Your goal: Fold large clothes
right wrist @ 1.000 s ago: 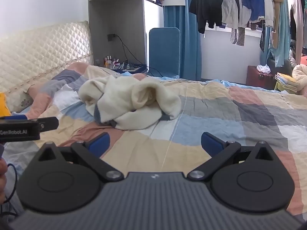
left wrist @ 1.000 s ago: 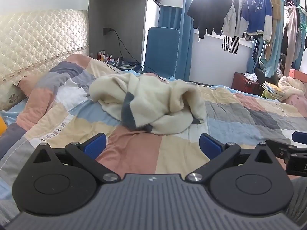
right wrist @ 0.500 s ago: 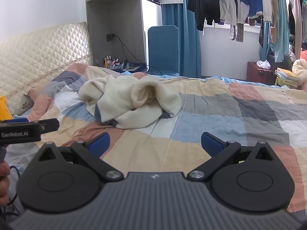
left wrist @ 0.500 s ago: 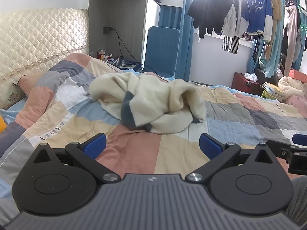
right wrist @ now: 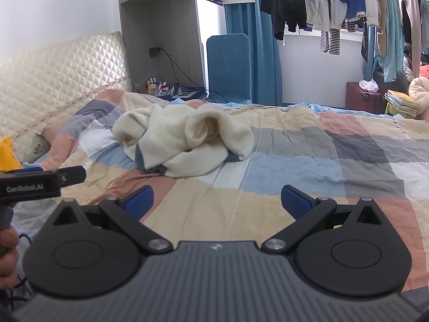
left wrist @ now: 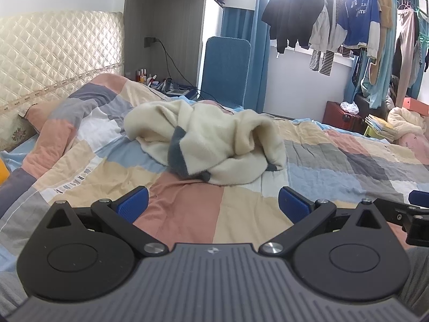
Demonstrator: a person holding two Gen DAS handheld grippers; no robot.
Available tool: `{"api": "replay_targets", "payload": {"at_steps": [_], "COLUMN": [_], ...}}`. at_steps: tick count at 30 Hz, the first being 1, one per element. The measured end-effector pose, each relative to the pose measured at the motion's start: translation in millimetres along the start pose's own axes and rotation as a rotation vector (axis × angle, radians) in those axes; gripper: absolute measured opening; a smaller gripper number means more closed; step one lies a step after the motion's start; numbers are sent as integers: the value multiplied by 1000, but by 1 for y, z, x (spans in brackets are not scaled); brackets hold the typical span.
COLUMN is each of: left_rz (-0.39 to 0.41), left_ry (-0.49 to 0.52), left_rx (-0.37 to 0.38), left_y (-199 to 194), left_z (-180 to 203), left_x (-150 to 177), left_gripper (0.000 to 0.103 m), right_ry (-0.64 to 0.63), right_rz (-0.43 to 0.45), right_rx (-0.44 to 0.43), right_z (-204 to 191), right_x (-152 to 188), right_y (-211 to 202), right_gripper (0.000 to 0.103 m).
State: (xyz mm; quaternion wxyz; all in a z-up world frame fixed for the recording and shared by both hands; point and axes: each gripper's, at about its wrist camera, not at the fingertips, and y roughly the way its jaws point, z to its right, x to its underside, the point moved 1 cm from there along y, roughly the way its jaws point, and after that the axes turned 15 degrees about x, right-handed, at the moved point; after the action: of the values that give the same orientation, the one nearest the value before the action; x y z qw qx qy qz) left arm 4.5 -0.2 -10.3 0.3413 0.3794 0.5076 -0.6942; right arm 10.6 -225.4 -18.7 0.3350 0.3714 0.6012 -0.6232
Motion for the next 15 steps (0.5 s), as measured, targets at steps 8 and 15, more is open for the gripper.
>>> {"api": "replay_targets", "payload": {"at_steps": [8,15], "left_rz": [1,-10], "left_ry": [-1,-3], "left_rx": [2,10], "left_y": [-3,-1], "left_z": [-1,-1], "left_x": [-2,-7], "left_gripper": [103,103], "right_ry": [-9,-30], "right_rz": [18,28], "right_rx": [7,-1], "right_z": [-1,-3], "right_x": [-2,-4], "right_y": [-3,-3], "right_gripper": [103,103]}}
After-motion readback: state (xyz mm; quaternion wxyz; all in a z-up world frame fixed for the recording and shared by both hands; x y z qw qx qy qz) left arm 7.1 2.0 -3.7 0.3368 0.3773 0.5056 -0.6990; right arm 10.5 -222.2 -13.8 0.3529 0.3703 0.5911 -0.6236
